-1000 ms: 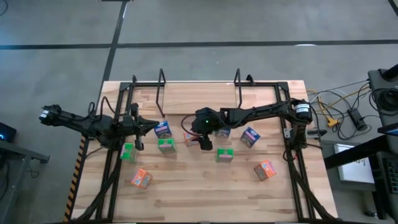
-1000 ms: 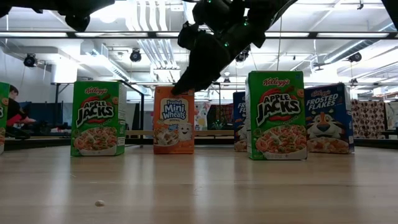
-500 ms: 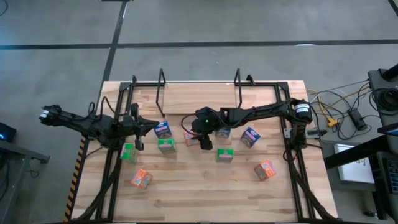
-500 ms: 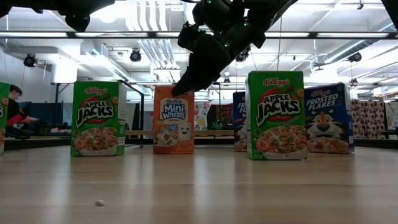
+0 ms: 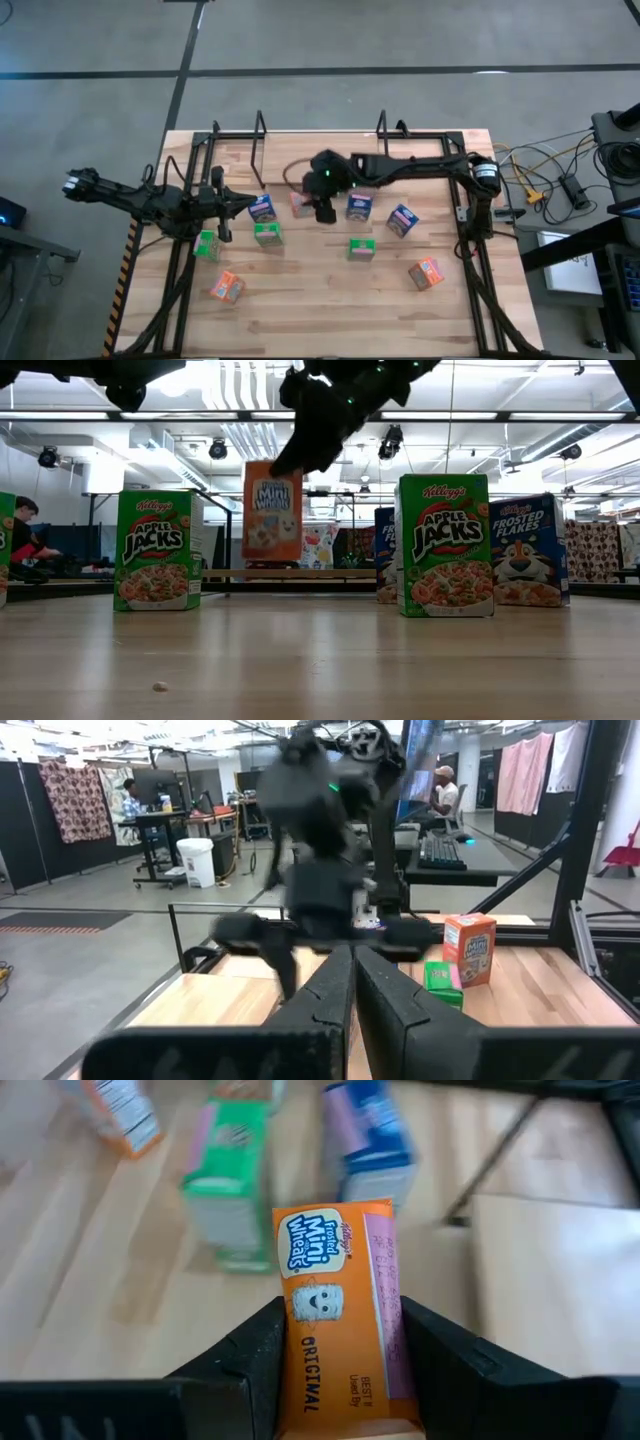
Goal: Stack cereal on shelf
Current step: Put the center orange cereal box on the shelf
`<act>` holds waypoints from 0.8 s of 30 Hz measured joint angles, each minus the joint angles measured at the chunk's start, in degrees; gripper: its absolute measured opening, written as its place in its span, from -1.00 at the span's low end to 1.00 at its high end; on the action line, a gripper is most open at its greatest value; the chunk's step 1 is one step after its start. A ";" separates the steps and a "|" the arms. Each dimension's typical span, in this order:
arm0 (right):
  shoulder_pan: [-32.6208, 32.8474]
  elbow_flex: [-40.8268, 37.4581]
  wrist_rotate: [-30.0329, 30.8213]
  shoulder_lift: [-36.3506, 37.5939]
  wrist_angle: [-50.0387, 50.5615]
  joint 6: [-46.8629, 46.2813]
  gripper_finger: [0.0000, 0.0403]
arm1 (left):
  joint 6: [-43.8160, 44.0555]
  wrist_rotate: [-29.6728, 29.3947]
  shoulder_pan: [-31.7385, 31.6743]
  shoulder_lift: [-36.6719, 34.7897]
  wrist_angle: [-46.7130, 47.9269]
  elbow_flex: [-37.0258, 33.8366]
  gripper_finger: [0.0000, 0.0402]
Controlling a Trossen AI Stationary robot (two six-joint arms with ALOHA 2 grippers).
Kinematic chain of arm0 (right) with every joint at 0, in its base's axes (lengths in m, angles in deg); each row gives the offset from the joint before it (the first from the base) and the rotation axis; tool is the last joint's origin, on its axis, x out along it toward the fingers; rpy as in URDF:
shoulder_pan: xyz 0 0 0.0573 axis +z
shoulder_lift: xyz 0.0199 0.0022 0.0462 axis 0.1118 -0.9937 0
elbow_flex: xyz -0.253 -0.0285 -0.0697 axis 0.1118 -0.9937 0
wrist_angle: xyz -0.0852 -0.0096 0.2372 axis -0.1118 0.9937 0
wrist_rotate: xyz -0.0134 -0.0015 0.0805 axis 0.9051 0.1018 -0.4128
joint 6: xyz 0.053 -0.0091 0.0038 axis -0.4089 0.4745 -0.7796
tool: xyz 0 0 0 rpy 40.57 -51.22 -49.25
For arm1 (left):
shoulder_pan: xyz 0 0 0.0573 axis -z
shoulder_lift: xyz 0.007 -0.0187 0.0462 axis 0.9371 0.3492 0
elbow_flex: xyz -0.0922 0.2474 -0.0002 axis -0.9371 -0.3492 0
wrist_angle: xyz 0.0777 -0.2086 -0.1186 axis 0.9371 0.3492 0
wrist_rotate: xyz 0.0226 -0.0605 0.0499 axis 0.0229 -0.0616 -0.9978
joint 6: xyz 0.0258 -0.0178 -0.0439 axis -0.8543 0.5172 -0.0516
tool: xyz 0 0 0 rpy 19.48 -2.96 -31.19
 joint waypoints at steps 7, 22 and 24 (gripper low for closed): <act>-8.97 5.58 0.04 -0.92 0.50 3.75 -0.20 | 0.00 0.00 0.00 0.00 -0.22 0.00 -1.00; -20.33 7.42 -5.12 -7.81 -0.10 5.14 -0.12 | 0.20 0.00 -0.02 0.15 -0.50 0.00 -1.00; -20.39 7.42 -5.10 -8.09 -0.36 5.59 -0.07 | 0.21 0.00 -0.02 0.15 -0.50 0.00 -1.00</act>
